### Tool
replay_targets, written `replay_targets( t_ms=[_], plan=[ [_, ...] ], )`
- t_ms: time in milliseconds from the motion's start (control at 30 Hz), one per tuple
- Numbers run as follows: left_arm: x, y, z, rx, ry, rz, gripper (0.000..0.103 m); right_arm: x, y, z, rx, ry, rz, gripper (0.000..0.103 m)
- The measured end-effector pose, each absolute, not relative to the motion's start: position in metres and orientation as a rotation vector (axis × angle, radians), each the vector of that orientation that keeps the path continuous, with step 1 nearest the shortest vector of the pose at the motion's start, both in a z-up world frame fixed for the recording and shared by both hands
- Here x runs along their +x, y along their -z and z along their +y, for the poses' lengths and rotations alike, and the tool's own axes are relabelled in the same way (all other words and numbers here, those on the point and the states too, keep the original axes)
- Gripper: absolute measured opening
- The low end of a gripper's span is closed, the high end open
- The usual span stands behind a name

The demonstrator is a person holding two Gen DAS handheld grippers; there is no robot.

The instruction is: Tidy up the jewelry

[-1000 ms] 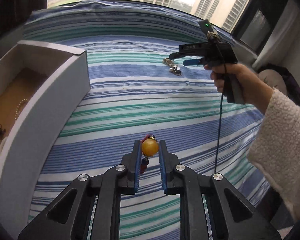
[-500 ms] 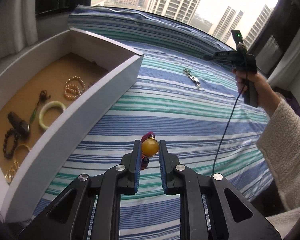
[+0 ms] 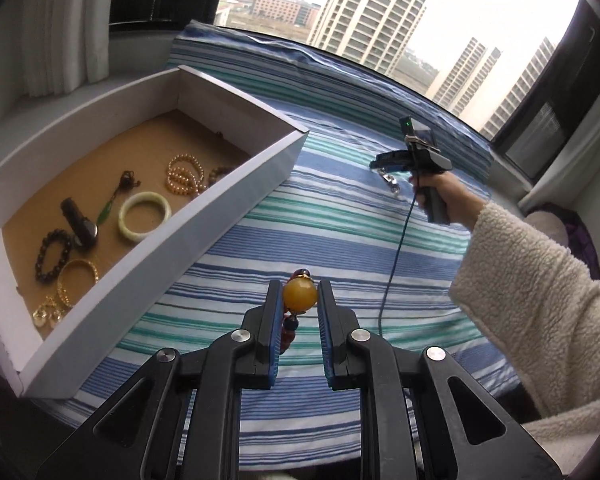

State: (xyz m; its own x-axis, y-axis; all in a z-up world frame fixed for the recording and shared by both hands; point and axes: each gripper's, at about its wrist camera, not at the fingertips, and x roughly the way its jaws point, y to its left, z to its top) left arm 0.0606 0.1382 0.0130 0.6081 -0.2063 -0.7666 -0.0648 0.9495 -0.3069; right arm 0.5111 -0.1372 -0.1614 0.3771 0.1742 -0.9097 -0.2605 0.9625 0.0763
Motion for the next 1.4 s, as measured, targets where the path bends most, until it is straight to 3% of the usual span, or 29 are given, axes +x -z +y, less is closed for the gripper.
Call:
replay_targets(
  t_ms=[33, 67, 200, 400, 567, 700, 1000, 1400],
  plan=[
    [0.059, -0.013, 0.14, -0.323, 0.081, 0.924, 0.015, 0.511, 0.161, -0.14, -0.072, -0.258, 1.114, 0.025],
    [0.059, -0.013, 0.141, -0.327, 0.079, 0.93, 0.015, 0.511, 0.159, -0.144, -0.045, -0.254, 1.097, 0.018],
    [0.062, -0.012, 0.157, -0.359, 0.051, 0.934, 0.015, 0.494, 0.127, -0.153, 0.014, -0.309, 1.032, 0.018],
    [0.063, -0.04, 0.196, -0.397, -0.021, 0.873, 0.015, 0.425, 0.021, -0.139, 0.037, -0.532, 0.893, 0.018],
    [0.069, -0.066, 0.239, -0.391, -0.137, 0.839, 0.015, 0.373, -0.065, -0.092, 0.049, -0.732, 0.801, 0.018],
    [0.079, -0.069, 0.274, -0.404, -0.21, 0.857, 0.015, 0.343, -0.098, -0.022, 0.038, -0.892, 0.819, 0.018],
    [0.081, -0.036, 0.322, -0.428, -0.313, 0.9, 0.015, 0.274, -0.082, 0.108, -0.036, -1.119, 0.895, 0.018],
    [0.087, 0.037, 0.337, -0.441, -0.402, 1.009, 0.017, 0.226, 0.024, 0.207, -0.17, -1.203, 1.114, 0.021]
  ],
)
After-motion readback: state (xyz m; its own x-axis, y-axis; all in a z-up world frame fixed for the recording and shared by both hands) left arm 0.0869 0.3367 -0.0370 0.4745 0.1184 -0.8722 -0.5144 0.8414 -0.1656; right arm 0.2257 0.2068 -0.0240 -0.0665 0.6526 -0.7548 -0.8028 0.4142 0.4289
